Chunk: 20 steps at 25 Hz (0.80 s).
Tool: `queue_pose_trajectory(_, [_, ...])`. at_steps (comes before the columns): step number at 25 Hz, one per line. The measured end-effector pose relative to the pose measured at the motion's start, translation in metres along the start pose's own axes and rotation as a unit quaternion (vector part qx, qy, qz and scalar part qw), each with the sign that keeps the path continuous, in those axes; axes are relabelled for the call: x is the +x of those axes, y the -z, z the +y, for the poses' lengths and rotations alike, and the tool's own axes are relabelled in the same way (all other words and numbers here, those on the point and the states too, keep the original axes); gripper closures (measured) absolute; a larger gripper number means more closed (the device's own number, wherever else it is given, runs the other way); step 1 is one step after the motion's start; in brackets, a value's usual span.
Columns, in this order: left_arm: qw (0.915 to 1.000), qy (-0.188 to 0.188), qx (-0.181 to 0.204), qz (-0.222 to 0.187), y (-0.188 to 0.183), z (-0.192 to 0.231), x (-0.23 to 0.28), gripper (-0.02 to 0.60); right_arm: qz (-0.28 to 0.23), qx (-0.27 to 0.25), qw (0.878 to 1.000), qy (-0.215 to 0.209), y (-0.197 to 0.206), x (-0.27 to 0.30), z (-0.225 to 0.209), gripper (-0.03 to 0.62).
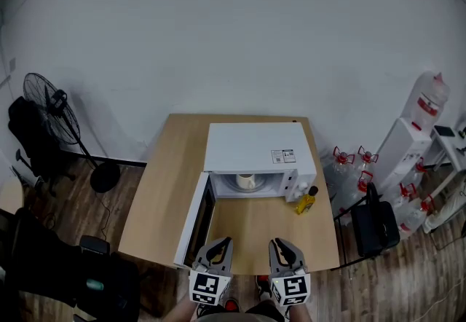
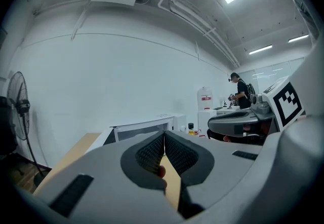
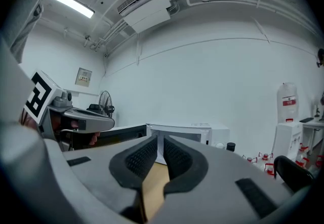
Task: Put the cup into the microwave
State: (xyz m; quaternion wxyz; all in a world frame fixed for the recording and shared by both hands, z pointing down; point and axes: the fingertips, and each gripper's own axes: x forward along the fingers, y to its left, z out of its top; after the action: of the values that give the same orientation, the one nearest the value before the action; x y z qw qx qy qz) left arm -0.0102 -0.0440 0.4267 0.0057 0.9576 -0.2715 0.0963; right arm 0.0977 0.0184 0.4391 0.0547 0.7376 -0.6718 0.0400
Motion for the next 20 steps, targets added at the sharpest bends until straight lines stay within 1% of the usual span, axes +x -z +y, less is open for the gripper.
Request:
queue_pose_trajectory(4, [1.0,0.0,-0.002,0.003,0.007,0.002,-0.004,0.557,-0.005,0.004,1.0,0.009,0.001,-0.004,0.003,0.556])
queue_pose_trajectory(5, [1.0,0.001,-0.002,0.002,0.007,0.002,-0.003,0.558,-0.009,0.002,1.0,0.013,0.0,-0.004,0.002,0.567])
queue_pose_trajectory(8, [1.0,0.003,-0.001,-0.004,0.001,0.003,-0.002,0.557,-0.013,-0.002,1.0,0.021,-0.003,-0.003,0.0,0.577])
queue_pose_trajectory(20, [0.9999,0.007,-0.001,-0.007,-0.004,0.004,0.002,0.557,-0.012,0.0,1.0,0.019,-0.002,0.0,0.003,0.577])
